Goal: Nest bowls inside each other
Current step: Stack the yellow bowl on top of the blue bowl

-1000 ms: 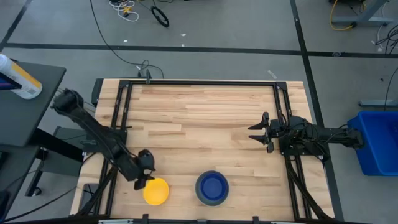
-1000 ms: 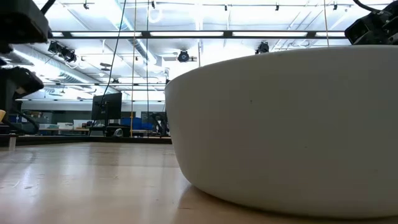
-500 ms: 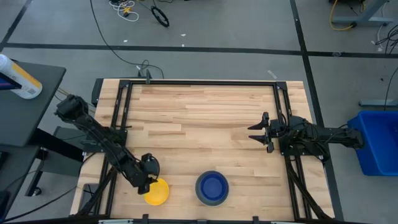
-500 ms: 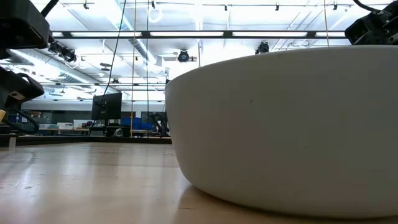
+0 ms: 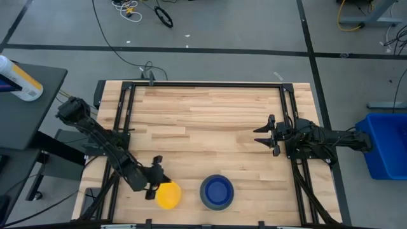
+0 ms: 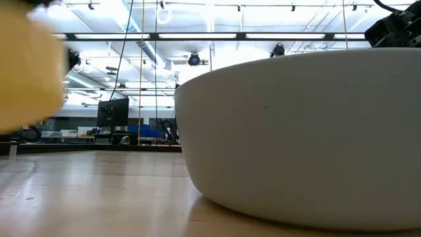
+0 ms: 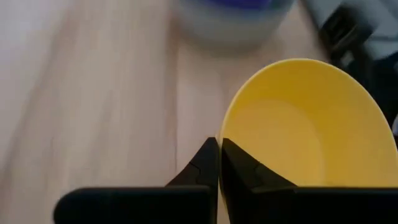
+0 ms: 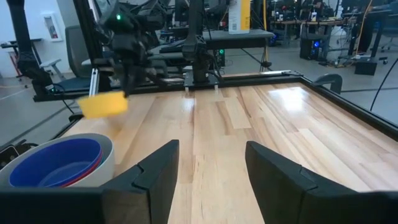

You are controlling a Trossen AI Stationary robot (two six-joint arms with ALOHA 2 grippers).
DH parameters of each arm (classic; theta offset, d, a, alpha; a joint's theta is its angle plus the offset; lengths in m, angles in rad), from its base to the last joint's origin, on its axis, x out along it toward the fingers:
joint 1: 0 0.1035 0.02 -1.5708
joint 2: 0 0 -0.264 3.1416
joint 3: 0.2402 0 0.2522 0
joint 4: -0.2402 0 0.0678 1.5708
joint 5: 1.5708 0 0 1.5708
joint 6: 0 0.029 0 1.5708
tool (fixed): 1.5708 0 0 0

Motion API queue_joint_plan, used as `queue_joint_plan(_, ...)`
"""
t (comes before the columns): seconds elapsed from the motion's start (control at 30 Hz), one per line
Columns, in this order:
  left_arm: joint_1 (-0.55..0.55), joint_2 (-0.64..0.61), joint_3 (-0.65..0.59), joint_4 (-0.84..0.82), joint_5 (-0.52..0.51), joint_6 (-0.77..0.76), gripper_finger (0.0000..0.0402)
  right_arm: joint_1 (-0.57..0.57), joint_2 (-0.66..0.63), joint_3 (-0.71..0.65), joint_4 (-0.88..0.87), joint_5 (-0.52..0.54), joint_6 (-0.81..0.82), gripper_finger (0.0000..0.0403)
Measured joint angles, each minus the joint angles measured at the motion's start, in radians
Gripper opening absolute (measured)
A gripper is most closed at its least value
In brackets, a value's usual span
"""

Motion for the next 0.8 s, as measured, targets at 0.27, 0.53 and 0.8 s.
queue_joint_plan(0.27, 0.183, 0.0, 0.0, 0.362, 0.035, 0.436, 0.0006, 0.0, 0.0, 0.0, 0.0, 0.0, 0.0, 0.0189)
queue_joint_plan(0.53, 0.464, 0.057, 0.032, 0.492, 0.367, 0.528, 0.0006, 0.0, 0.0, 0.0, 0.0, 0.0, -0.002, 0.0192)
queue_joint_plan(0.8, 0.538, 0.236, 0.293, 0.258, 0.527, 0.592, 0.0006, 0.0, 0.001, 0.0, 0.0, 0.001, -0.012, 0.0196)
